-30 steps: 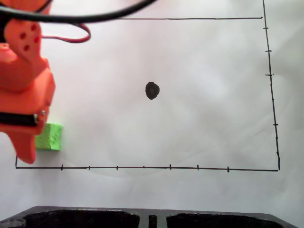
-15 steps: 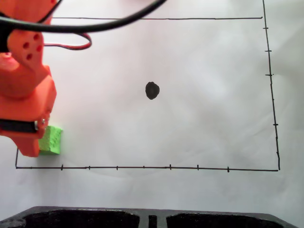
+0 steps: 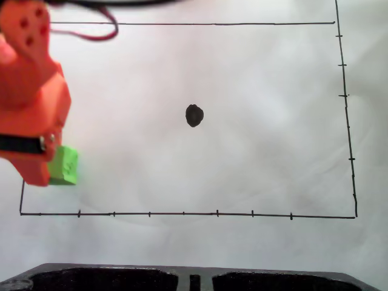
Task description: Grasp the colored block, Place it on the black dot, and then return the arm to the default position.
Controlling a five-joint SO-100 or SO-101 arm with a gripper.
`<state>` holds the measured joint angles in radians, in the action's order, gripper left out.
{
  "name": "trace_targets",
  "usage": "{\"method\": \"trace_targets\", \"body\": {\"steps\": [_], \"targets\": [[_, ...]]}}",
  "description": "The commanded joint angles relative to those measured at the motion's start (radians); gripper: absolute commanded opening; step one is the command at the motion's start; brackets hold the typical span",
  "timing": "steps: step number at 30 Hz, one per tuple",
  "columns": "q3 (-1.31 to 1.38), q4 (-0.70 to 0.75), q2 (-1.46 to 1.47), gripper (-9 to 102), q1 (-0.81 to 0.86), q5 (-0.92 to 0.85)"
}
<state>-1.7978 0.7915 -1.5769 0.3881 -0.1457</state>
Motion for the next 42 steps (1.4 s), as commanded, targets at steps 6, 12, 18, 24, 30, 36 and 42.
{"method": "trace_targets", "body": {"steps": [6,12,18,24,30,36,42], "targets": [[-0.046,0.153,-0.187,15,-0.115,0.126],[-0.101,0.215,-0.230,17,-0.229,0.236],[-0.143,0.249,-0.227,18,-0.318,0.310],[-0.181,0.245,-0.244,19,-0.394,0.342],[-0.284,0.206,-0.262,20,-0.453,0.351],[-0.330,0.186,-0.284,21,-0.489,0.359],[-0.350,0.173,-0.287,22,-0.480,0.359]]}}
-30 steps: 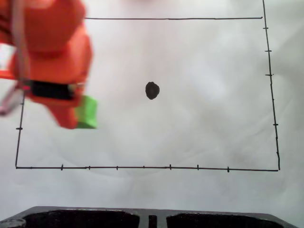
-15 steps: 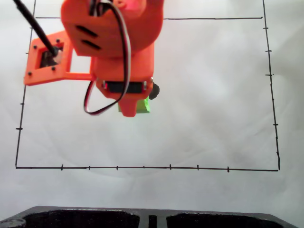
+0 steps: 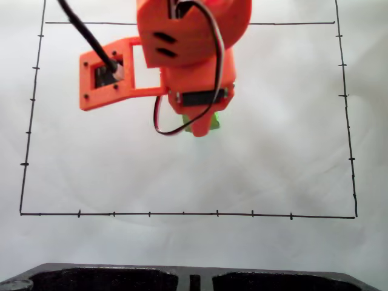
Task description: Grasp the colored block, Place it on the black dot, and then return the arm to the default position.
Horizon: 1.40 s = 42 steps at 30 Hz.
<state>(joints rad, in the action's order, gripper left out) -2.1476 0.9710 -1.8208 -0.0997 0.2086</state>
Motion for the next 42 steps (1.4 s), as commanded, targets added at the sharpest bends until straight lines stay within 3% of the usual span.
{"method": "trace_targets", "body": {"steps": [1,6,14,26,30,42], "targets": [[-0.003,-0.008,-0.043,22,0.008,0.008],[-0.029,-0.015,-0.049,26,0.008,-0.006],[-0.034,0.003,-0.066,42,0.009,-0.020],[-0.034,0.218,-0.336,48,0.009,-0.081],[-0.034,0.301,-0.477,44,0.011,-0.110],[-0.061,0.417,-0.827,20,0.097,-0.229]]}}
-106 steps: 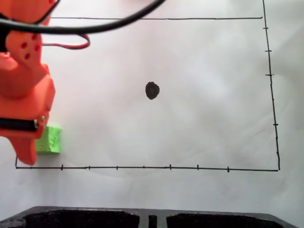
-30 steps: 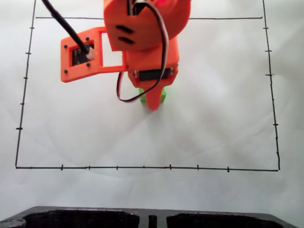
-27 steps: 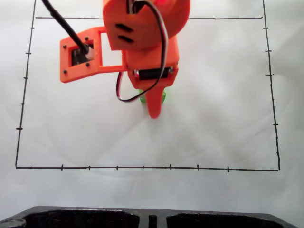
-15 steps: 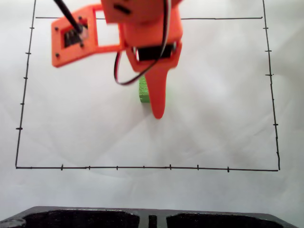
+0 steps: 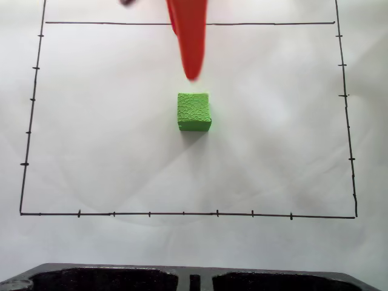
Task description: Grasp the colored block, Place it on the black dot, and then return the arm to the default position.
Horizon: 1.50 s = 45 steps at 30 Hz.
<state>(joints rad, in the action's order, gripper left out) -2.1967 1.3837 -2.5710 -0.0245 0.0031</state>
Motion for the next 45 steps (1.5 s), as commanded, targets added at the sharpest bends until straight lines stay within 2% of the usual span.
{"method": "trace_targets", "body": {"steps": [1,11,19,22,30,45], "targets": [[-0.029,0.005,-0.110,18,0.031,-0.040],[-0.213,0.017,-0.417,0,0.075,-0.158],[-0.347,0.012,-0.546,0,0.080,-0.202],[-0.420,-0.044,-0.612,0,0.092,-0.192],[-0.623,-0.307,-0.693,0,0.055,-0.098],[-0.827,-0.486,-0.695,0,0.048,-0.069]]}}
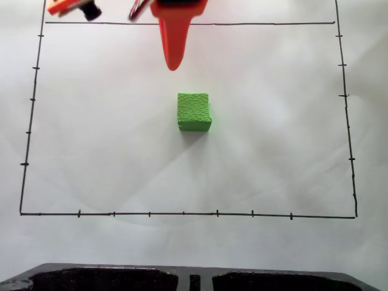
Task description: Grasp the colored block, Place it on the black dot, and then return the arm to the default position.
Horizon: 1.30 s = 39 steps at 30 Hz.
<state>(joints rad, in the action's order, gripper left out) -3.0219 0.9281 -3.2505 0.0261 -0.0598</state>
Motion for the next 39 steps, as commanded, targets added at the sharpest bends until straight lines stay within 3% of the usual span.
{"method": "trace_targets", "body": {"steps": [1,39], "targets": [[-0.011,-0.048,-0.015,0,-0.006,-0.009],[-0.020,-0.035,-0.018,0,-0.026,0.048]]}}
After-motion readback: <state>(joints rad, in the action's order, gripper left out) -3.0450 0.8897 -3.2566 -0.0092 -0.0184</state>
